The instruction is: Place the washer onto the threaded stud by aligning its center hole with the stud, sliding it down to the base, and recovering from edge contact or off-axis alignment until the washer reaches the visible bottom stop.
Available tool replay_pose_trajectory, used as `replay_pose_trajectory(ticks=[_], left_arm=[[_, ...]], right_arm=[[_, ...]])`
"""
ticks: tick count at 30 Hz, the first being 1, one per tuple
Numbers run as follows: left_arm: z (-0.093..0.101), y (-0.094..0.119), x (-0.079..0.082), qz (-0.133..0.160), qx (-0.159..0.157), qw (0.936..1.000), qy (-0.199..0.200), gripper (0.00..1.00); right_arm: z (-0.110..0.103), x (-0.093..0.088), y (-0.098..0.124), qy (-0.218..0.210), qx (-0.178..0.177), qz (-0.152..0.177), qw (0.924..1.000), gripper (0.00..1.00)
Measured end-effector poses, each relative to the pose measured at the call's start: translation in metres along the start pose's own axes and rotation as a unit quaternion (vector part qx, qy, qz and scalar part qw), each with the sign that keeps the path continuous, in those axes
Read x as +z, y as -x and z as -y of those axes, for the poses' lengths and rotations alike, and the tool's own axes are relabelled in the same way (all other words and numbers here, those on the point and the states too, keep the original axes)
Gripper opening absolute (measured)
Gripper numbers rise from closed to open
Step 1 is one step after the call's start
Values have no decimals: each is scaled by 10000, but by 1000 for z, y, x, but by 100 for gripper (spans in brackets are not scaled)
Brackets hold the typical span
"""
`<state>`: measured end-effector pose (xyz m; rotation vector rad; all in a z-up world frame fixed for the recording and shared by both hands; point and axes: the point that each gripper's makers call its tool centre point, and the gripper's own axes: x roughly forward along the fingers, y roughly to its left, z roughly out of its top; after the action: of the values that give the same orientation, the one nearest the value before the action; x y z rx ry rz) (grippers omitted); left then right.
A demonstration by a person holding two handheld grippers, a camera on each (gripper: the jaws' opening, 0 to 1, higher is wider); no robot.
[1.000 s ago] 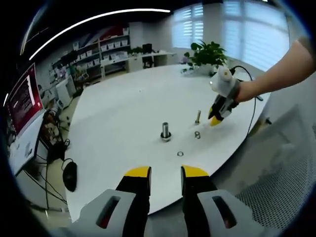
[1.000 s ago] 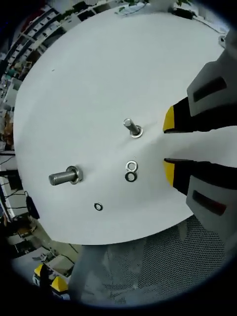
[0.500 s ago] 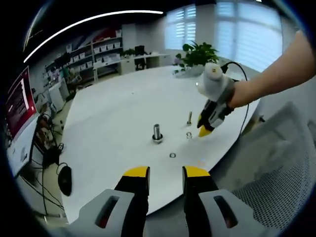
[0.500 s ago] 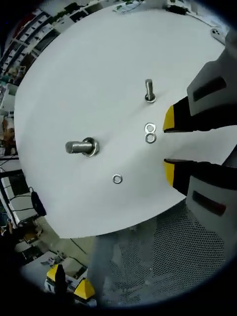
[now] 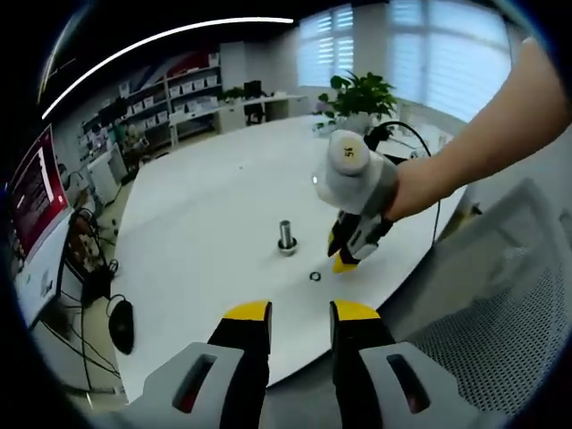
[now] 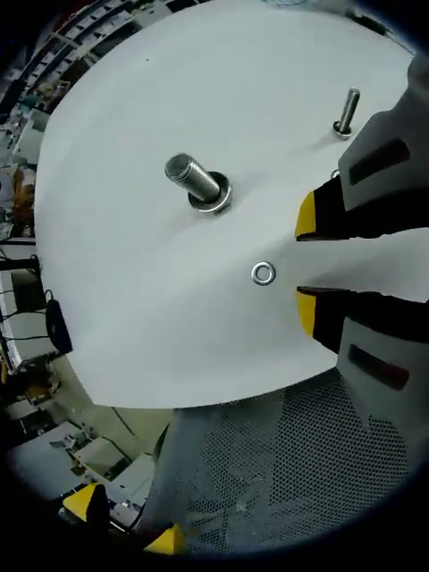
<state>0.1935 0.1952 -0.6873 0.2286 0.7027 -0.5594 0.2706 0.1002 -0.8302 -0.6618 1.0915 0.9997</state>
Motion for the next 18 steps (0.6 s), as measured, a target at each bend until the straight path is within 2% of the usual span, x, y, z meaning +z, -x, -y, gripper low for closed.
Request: replay_pose_trajectory(ticks=[3,6,11,15,18], left_arm=[[0,-2,-3,-84,-90,9998,158,25],[-3,2,2,60,67,9999,92,24],[-4,2,1,65,74,9999,124,24],[-3,1,2,74,53,9999,78,24],[-3,2,2,85,36,9999,97,24]], right_arm=[[-7,10,-6,60,58,91,9999,23],[-11,14,-12,283,70,48,9996,23],[-8,12,-20,415,4,-113,9991,21],[-5,14,-19,415,-8,-18,9991,19],[-5,14,-19,591,11,22,9983,17]])
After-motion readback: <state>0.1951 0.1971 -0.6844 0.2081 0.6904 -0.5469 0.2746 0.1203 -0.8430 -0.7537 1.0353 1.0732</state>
